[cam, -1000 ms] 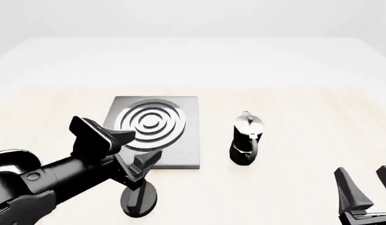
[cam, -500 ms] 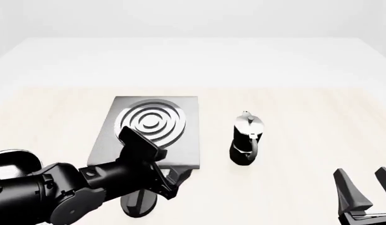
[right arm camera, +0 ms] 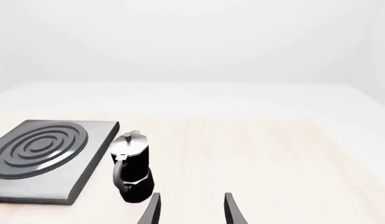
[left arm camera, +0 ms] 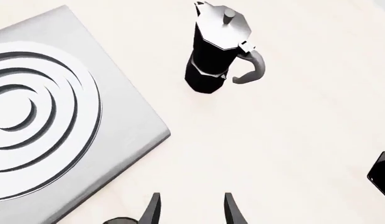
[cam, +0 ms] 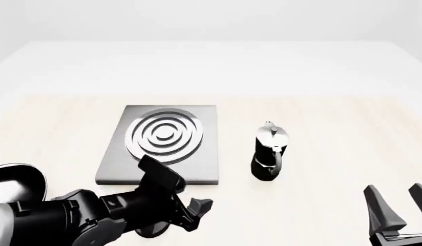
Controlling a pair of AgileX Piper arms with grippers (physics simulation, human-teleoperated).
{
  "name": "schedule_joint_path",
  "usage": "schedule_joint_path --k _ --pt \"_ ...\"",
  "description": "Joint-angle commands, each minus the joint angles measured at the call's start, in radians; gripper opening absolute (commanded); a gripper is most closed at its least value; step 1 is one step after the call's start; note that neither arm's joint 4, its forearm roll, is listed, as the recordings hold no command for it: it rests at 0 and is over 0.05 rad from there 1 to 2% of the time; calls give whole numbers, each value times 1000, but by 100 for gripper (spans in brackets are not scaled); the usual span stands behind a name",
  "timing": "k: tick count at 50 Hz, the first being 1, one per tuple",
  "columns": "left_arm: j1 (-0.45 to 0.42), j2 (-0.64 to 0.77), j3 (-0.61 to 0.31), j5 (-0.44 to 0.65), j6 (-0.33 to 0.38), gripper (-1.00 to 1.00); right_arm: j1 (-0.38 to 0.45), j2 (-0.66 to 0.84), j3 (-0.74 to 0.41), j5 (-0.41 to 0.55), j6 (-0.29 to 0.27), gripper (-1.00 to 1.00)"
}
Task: Turn on the stove and put the moka pot on it.
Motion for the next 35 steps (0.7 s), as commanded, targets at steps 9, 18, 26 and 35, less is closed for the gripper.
schedule_joint_path --k 9,18,26,35 --pt "8 41 59 -62 -69 100 7 10 0 -1 2 100" --pt "25 46 83 -77 -75 100 10 19 0 -9 3 100" --pt "53 34 94 -80 -75 100 14 28 0 -15 4 100" --pt "73 34 101 -82 -85 100 16 27 0 -14 6 100"
